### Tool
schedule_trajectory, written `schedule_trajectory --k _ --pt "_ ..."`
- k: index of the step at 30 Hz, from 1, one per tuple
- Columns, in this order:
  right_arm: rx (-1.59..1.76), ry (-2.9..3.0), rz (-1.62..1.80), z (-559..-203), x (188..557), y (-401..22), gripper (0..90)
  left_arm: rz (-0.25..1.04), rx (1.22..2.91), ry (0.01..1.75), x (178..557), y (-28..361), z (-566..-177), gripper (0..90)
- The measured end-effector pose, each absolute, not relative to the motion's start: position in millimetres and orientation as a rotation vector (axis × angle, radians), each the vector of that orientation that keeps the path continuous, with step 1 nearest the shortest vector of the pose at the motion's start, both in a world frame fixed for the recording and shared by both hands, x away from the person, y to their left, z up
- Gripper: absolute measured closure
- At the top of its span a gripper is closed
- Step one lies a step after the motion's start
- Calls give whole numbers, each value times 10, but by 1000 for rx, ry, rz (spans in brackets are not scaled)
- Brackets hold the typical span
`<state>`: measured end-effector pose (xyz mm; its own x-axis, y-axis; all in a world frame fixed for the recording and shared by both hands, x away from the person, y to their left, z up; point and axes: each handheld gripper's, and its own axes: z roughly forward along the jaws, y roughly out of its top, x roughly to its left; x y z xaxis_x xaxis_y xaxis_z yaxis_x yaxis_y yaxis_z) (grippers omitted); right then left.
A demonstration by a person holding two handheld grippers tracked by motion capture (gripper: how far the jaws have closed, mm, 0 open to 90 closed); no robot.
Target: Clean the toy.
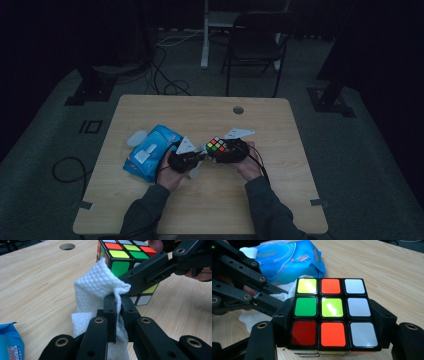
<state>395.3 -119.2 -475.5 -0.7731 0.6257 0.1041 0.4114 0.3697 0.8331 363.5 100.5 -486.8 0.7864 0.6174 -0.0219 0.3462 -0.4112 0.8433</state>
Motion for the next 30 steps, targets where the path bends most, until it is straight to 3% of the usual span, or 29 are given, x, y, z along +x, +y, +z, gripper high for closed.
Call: schedule_trajectory --k 30 --pt "951 2402 1335 -4766 3992 -1177 339 321 2073 659 3578 831 -4962 857"
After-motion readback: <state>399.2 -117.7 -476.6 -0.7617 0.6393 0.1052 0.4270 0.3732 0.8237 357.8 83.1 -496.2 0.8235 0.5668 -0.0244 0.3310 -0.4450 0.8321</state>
